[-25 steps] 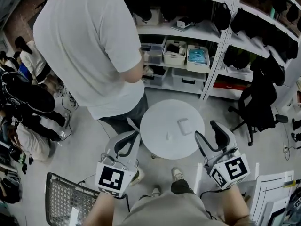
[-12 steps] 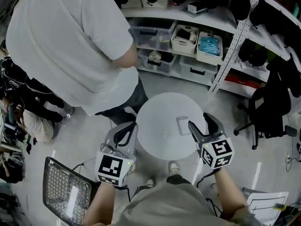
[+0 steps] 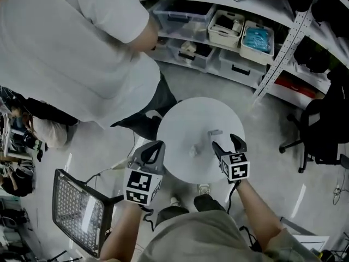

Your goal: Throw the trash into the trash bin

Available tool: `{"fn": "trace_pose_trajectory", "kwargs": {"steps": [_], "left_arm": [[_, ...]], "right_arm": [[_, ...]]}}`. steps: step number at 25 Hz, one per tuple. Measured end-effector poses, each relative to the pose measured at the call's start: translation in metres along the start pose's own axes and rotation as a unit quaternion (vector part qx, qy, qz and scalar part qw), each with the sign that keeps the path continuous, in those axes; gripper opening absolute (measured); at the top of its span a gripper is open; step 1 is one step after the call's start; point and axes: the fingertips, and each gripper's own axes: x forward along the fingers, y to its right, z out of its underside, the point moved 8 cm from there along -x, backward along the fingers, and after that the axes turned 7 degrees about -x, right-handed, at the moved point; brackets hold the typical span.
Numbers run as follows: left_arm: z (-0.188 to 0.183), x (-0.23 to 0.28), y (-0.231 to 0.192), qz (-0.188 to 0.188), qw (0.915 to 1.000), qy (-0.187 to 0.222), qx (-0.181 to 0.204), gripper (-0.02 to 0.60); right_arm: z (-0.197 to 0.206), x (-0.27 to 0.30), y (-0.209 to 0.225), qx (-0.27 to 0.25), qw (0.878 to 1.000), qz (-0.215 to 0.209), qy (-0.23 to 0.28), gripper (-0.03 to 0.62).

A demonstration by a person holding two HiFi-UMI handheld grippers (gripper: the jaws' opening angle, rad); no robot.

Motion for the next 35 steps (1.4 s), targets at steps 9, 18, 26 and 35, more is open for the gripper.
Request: {"fn": "trace_pose_trajectory", "kwargs": {"steps": [9,18,26,35], "left_arm": [[0.077,0.034,-0.003,-0.011,0.9932,-0.095,-0.065,0.002],[0.125,0.031,0.007,-0.013,0.9849,-0.141,-0.099,0.002],[0.142,0.023,0.004,-0.013,0.98,-0.147,-0.133,0.002],[0.15,-0.009,-0.026,-0.039,0.9795,-0.125,-0.153,0.002]], "right_arm": [[0.094,0.081,0.004,0.006,0.99,-0.002,-0.138,0.348],[0.143,0.112,0.004,0.016,0.982,0.009,-0.187,0.347],[0.139,0.112,0.009,0.024,0.979,0.006,-0.204,0.336],[0.08,0.08,-0.002,0.091,0.985,-0.023,-0.146,0.333]]}}
